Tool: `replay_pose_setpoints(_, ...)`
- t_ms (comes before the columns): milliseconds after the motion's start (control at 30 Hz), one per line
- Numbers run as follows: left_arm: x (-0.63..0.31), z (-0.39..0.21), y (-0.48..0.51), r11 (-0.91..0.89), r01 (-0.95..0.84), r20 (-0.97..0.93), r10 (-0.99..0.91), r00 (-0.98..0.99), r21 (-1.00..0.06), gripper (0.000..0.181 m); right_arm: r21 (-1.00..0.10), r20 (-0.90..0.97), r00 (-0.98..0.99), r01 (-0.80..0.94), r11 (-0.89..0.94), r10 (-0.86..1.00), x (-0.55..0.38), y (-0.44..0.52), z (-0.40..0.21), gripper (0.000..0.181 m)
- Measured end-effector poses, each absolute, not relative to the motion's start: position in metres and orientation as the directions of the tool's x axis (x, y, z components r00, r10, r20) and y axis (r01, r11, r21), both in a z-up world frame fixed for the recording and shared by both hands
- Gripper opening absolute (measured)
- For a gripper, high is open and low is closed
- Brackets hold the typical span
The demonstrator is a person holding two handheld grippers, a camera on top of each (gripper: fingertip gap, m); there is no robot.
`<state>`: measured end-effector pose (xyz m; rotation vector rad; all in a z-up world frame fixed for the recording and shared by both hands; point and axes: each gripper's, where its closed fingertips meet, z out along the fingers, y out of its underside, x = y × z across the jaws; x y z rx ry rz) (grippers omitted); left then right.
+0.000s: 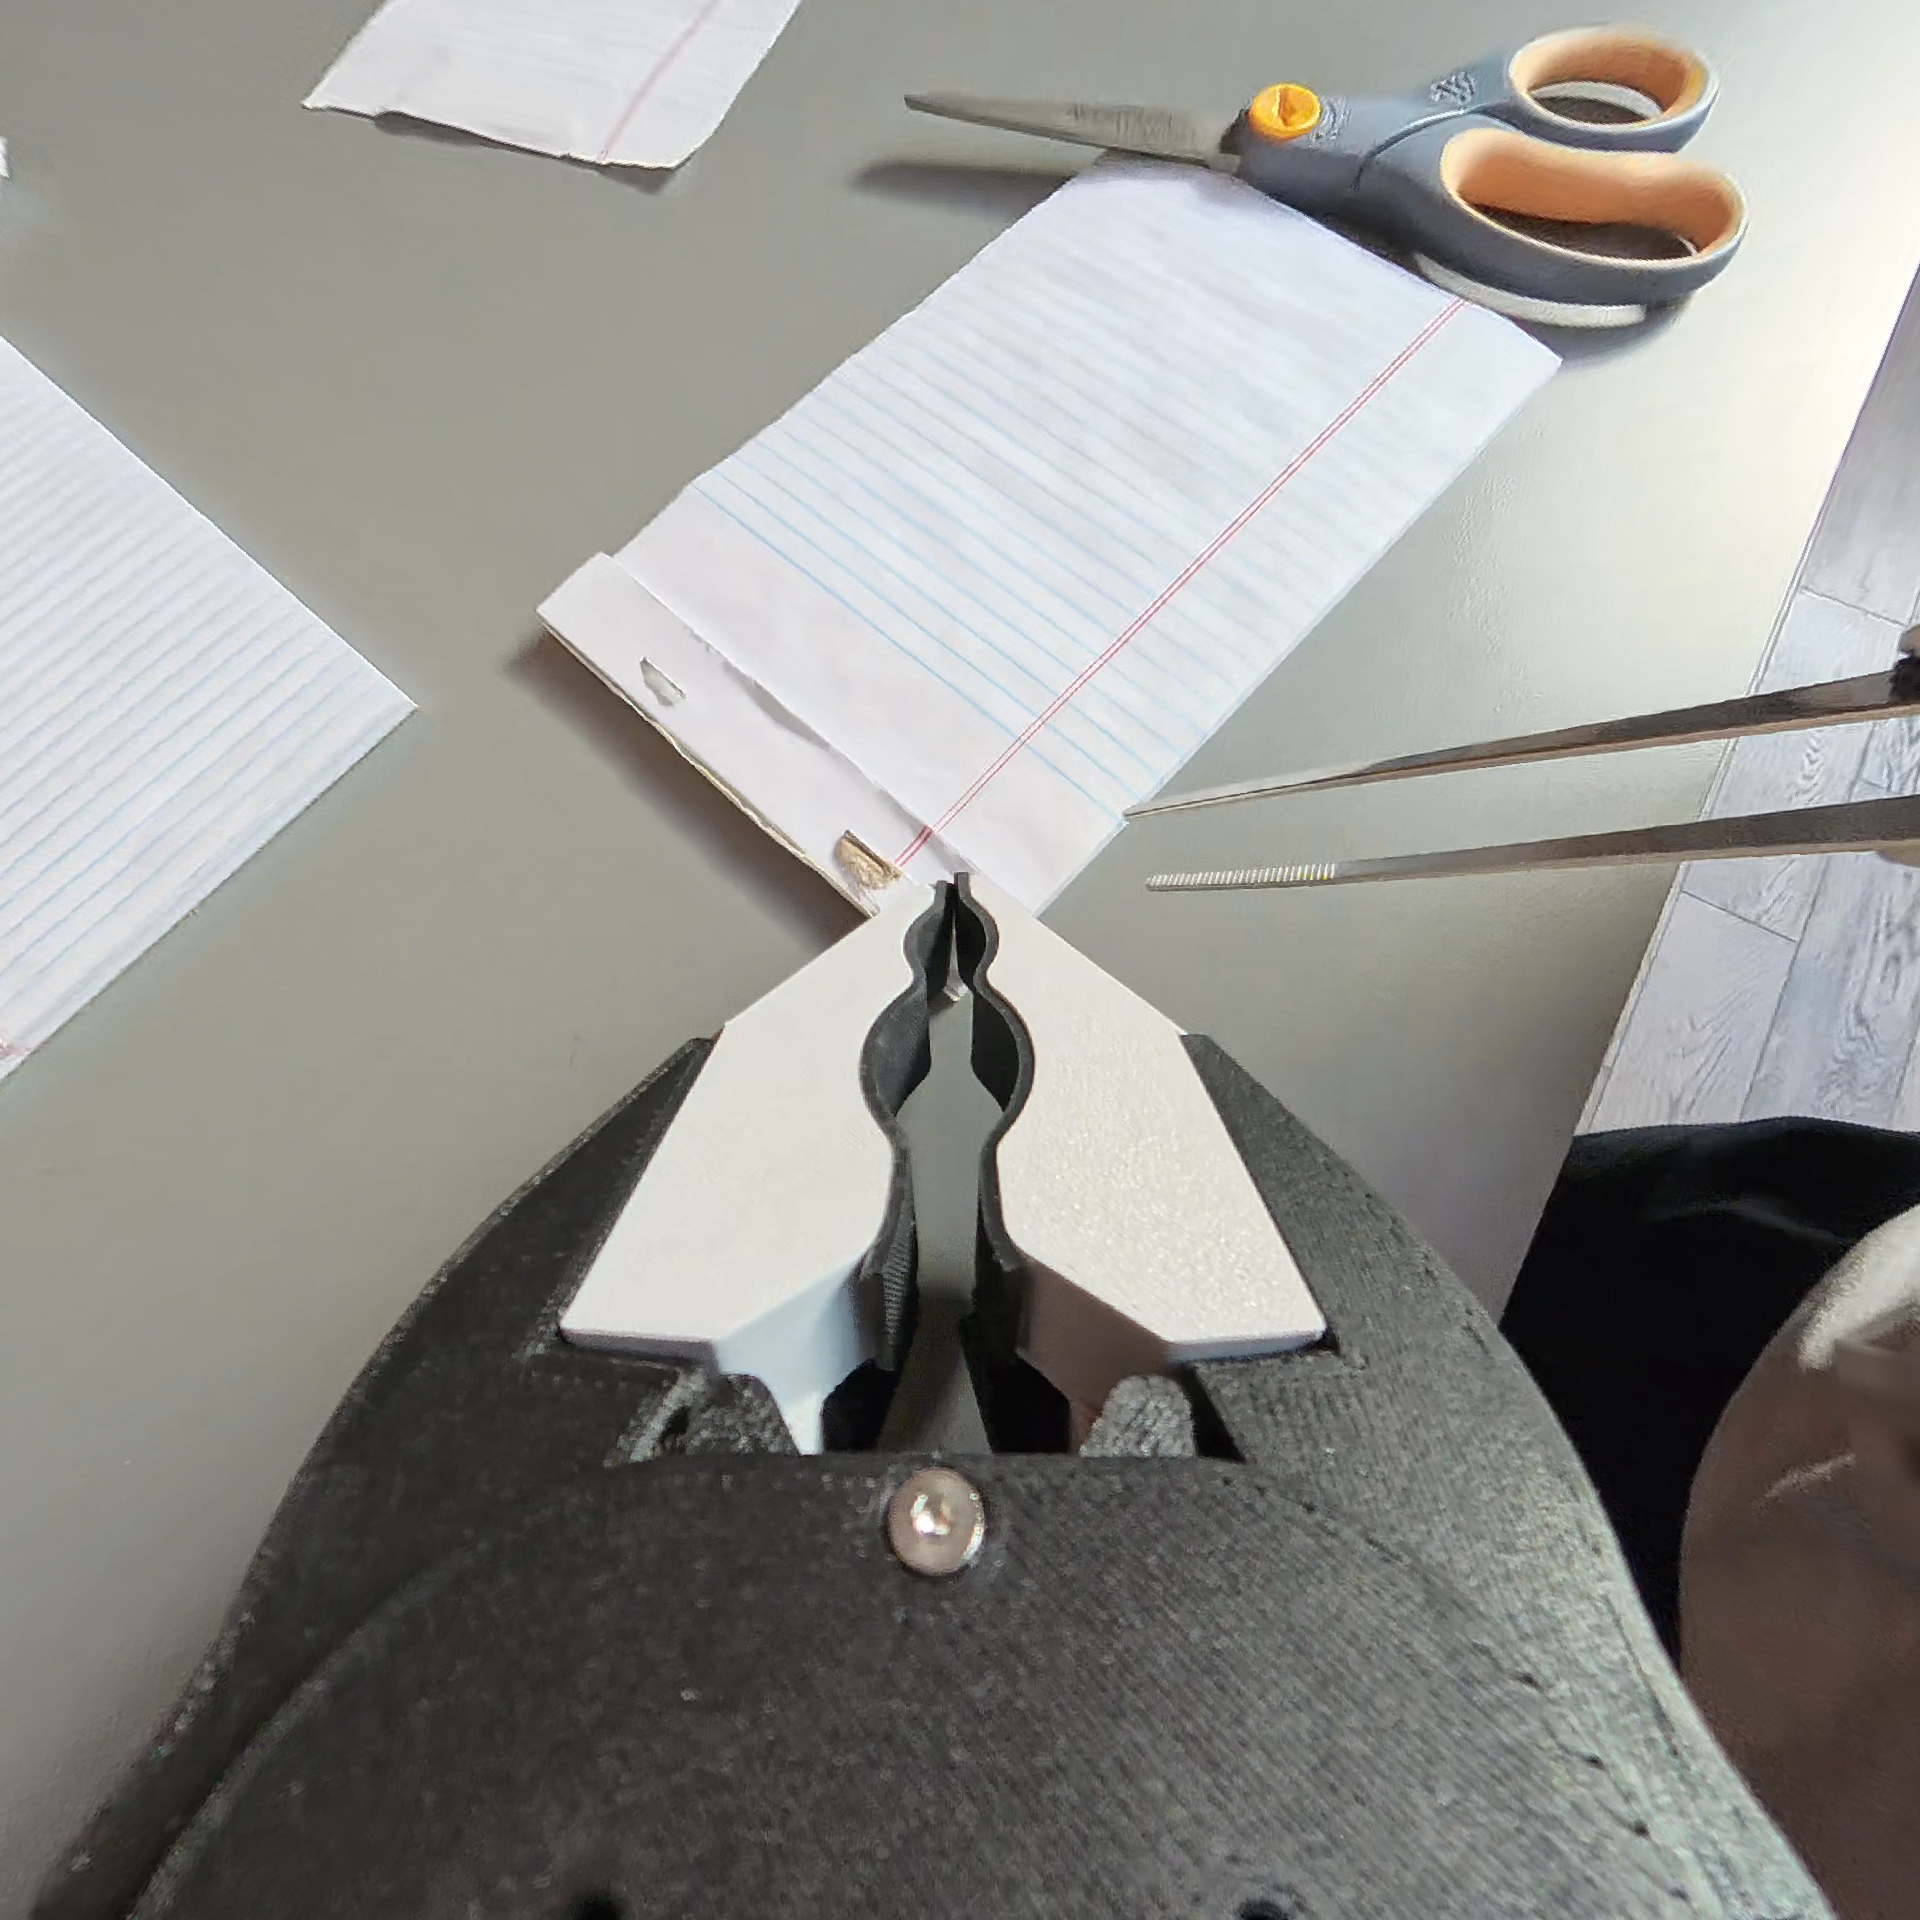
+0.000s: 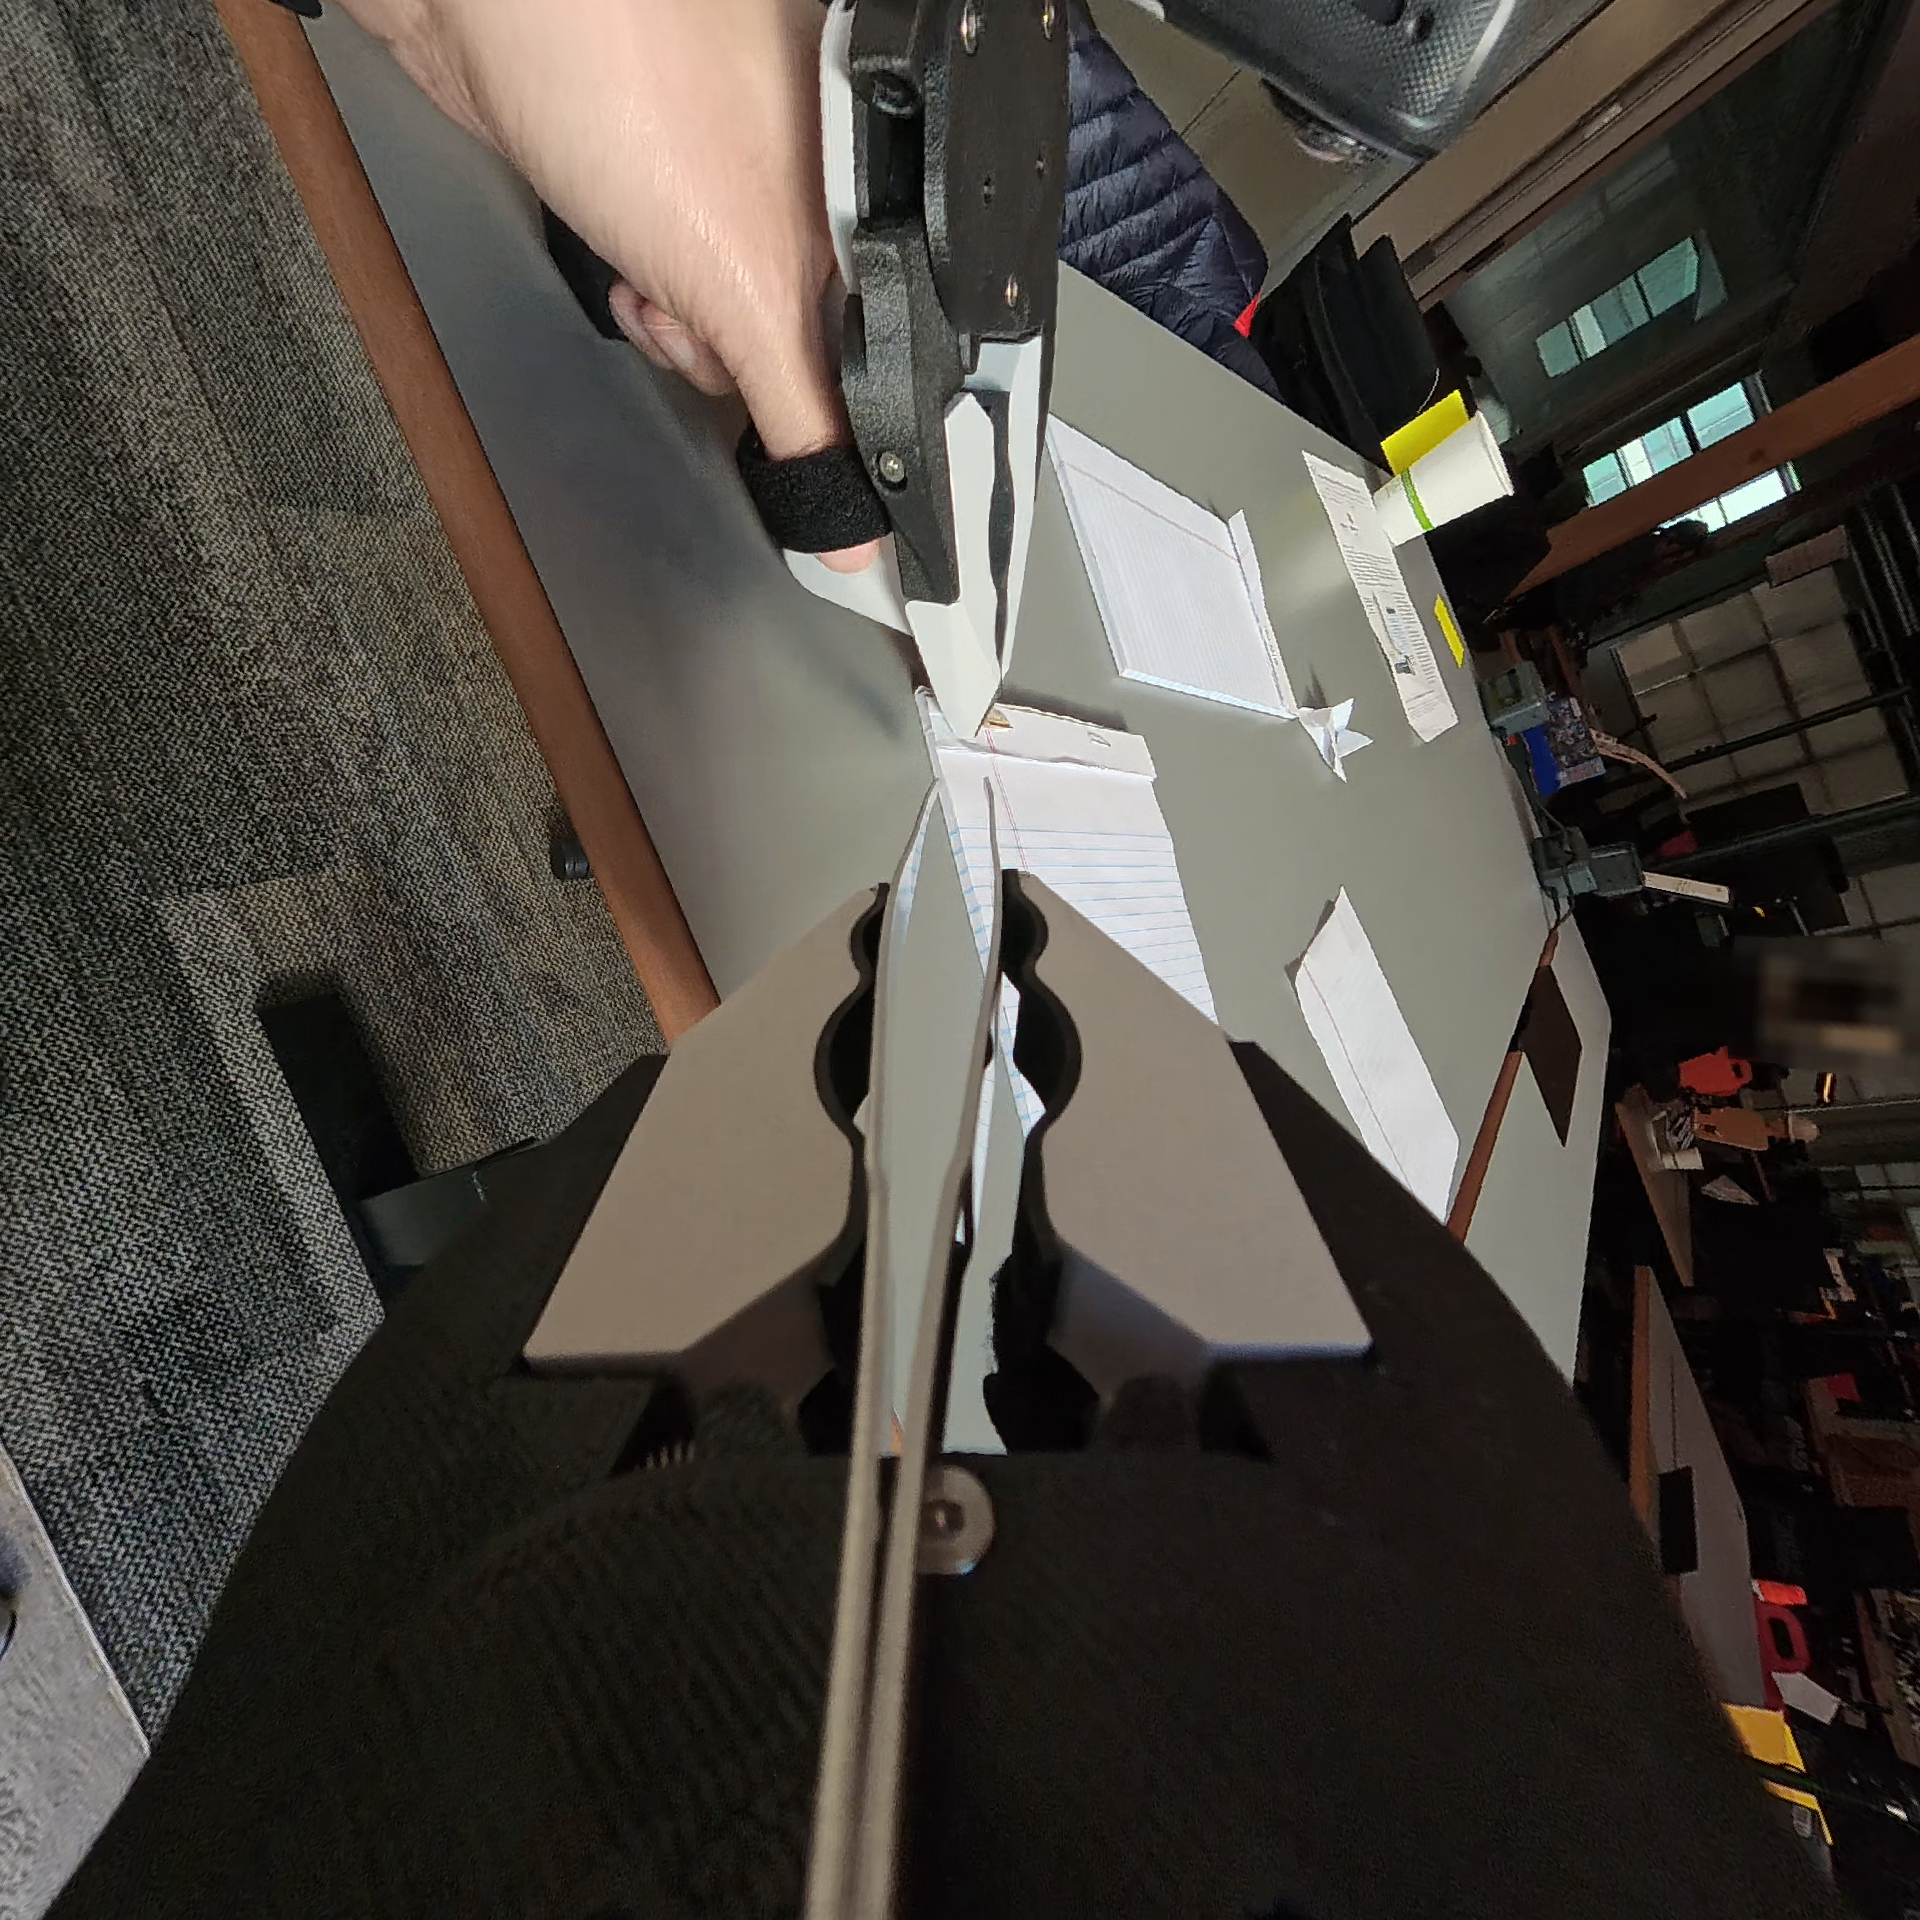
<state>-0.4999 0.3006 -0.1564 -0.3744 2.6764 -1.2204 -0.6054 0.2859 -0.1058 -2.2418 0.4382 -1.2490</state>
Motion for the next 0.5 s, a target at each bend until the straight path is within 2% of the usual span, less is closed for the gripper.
replay_pose_setpoints(500, -0.5, -0.1567, 0.3011, 0.596, -0.205, 0.003, -0.322, -0.947, -0.776, 0.0, -0.56, 0.687, 0.519, -0.066, -0.826, -0.508, -0.5963, 0.2818, -0.1132, 0.02)
